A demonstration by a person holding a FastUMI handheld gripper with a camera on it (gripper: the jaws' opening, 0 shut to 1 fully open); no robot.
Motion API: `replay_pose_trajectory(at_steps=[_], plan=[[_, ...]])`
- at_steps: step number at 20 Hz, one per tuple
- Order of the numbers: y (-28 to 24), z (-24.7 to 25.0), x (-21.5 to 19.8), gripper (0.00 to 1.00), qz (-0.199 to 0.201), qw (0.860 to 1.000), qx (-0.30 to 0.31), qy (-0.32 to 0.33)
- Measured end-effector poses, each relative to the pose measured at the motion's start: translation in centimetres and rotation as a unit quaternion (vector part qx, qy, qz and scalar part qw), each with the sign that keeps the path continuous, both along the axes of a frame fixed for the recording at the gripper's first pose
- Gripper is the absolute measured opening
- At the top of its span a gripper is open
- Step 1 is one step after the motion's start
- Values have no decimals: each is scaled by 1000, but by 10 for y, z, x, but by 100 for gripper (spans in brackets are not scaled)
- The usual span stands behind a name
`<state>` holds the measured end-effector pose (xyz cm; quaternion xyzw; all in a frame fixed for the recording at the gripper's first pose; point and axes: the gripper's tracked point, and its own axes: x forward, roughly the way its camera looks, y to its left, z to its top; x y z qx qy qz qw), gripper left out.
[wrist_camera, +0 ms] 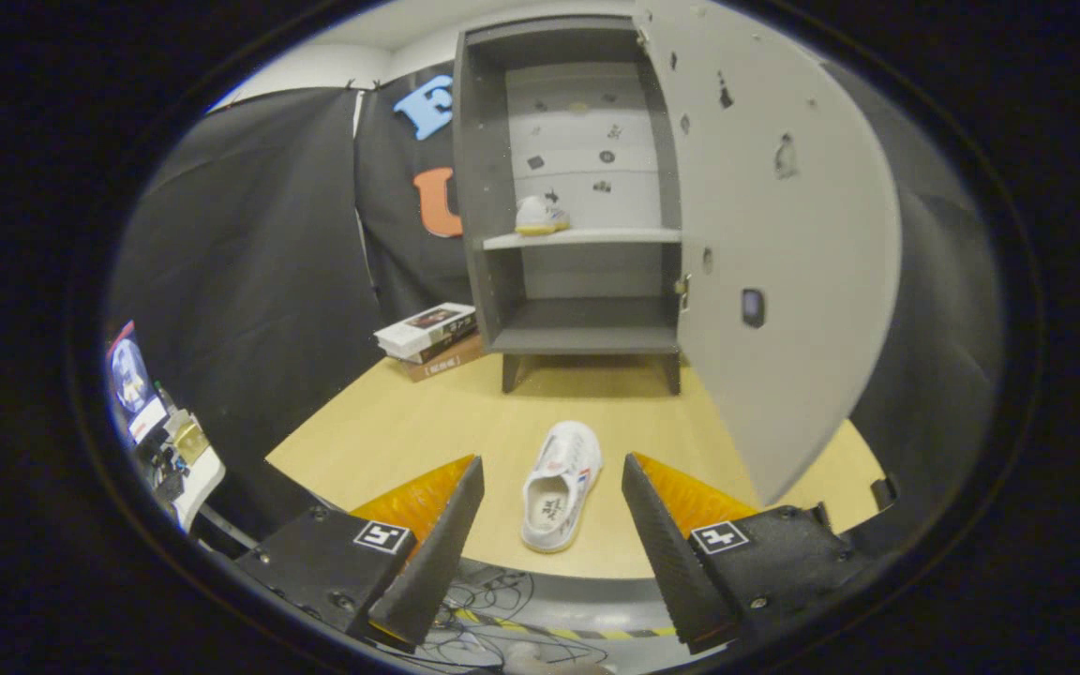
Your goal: Open the shoe cabinet door, grab the shoes and put them into the shoe cabinet, then close the shoe cabinet door.
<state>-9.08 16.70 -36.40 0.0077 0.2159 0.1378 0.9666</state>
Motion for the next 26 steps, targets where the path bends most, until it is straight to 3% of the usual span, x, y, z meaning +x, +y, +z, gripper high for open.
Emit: replay_pose_trajectory(at_steps=[5, 12, 18, 22, 26], plan=[[48, -79, 43, 94, -10, 998, -6, 65], [64, -159, 94, 94, -50, 990, -34, 128], [66, -173, 138, 94, -72, 990, -50, 109], [74, -164, 162, 94, -60, 995, -40, 70], [79, -168, 180, 94, -58, 995, -26, 76]])
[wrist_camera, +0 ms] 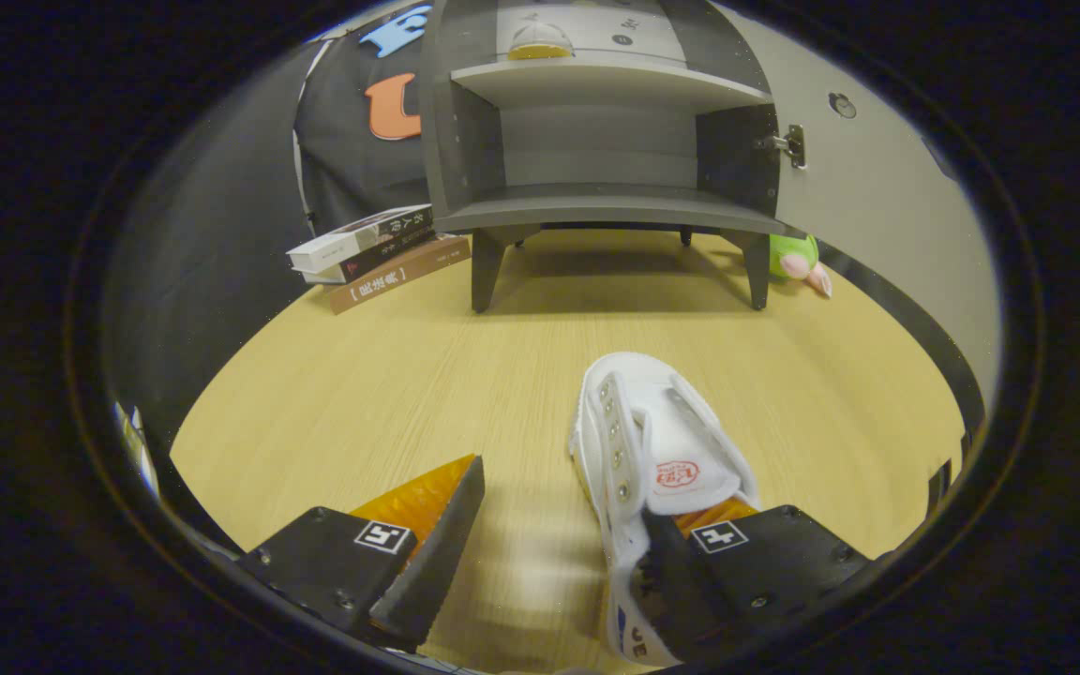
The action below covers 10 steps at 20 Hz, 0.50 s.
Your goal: Open the shoe cabinet door, grab the shoes and put them into the shoe cabinet, then close the shoe cabinet door.
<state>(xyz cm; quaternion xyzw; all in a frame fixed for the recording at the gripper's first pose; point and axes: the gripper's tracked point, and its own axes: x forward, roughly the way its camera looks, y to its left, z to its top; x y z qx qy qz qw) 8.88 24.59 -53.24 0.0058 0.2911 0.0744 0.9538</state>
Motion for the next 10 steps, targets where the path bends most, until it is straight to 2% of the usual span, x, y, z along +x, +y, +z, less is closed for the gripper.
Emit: replay_pose_trajectory(at_steps=[3, 5, 8, 10], plan=[[1, 1, 6, 92, 5, 1000, 10, 3], [2, 1, 9, 81, 3, 1000, 27, 9], [-19, -1, 14, 43, -39, 999, 28, 14], [-20, 1, 11, 14, -35, 999, 19, 27]])
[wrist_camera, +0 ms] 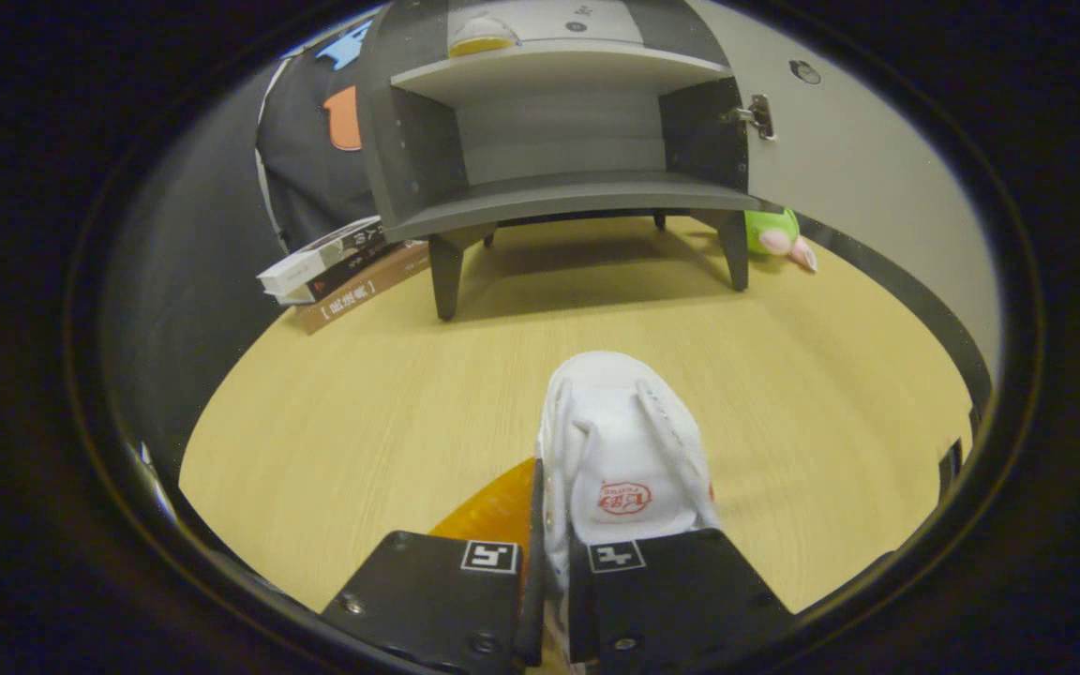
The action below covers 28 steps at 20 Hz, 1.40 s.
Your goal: Open the shoe cabinet door, grab the shoes and put them into the shoe cabinet, then close the shoe cabinet door.
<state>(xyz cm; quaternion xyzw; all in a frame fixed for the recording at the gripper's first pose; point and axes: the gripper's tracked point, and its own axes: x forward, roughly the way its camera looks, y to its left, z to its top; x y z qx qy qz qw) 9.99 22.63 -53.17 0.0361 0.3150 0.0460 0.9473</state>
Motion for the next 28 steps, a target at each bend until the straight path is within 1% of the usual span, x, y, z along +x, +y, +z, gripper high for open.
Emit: replay_pose_trajectory(at_steps=[3, 6, 10, 15, 17, 20, 21, 24, 28], plan=[[-4, 27, -2, 12, 2, 1000, -8, -5], [-12, 72, -8, 12, 3, 999, -22, -39], [-26, 152, -13, 12, -7, 996, -14, -84], [-38, 276, -2, 12, -4, 987, -17, -161], [-43, 320, 7, 12, -1, 981, -19, -193], [-50, 380, 29, 12, 4, 970, -40, -241], [-51, 394, 36, 12, 6, 967, -41, -250], [-55, 431, 65, 12, 9, 961, -51, -271], [-54, 458, 109, 12, 15, 959, -58, -279]])
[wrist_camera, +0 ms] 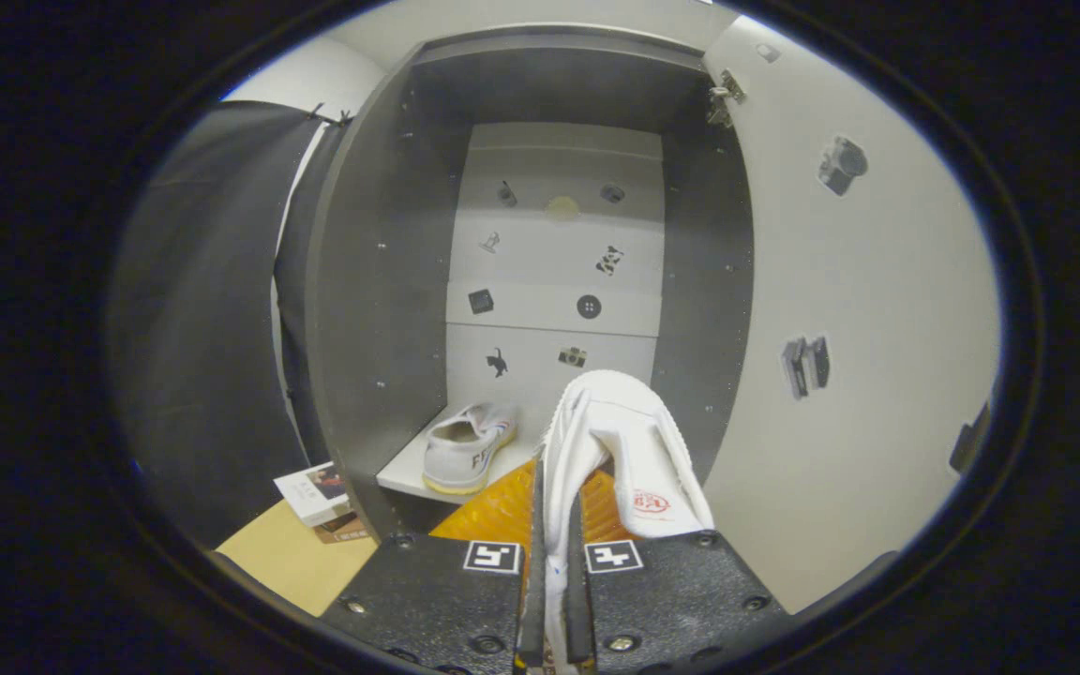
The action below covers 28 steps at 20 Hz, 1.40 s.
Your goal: Open the shoe cabinet door, grab the shoes and put them into the shoe cabinet, then close the shoe cabinet door.
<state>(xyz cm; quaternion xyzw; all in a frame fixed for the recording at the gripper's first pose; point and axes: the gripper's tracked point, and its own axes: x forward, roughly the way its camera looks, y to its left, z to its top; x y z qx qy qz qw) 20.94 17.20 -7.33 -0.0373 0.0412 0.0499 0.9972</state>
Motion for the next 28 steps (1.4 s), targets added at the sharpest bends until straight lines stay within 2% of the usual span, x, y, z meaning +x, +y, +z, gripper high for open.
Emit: replay_pose_trajectory(at_steps=[10, 15, 20, 25, 28], plan=[[9, 16, 118, 12, -6, 1000, 6, -14], [20, 8, 167, 12, 0, 1000, -24, -18], [20, -19, 195, 12, -9, 999, -29, 21], [22, -38, 210, 12, -17, 997, -12, 73], [29, -56, 219, 12, -9, 993, 11, 118]])
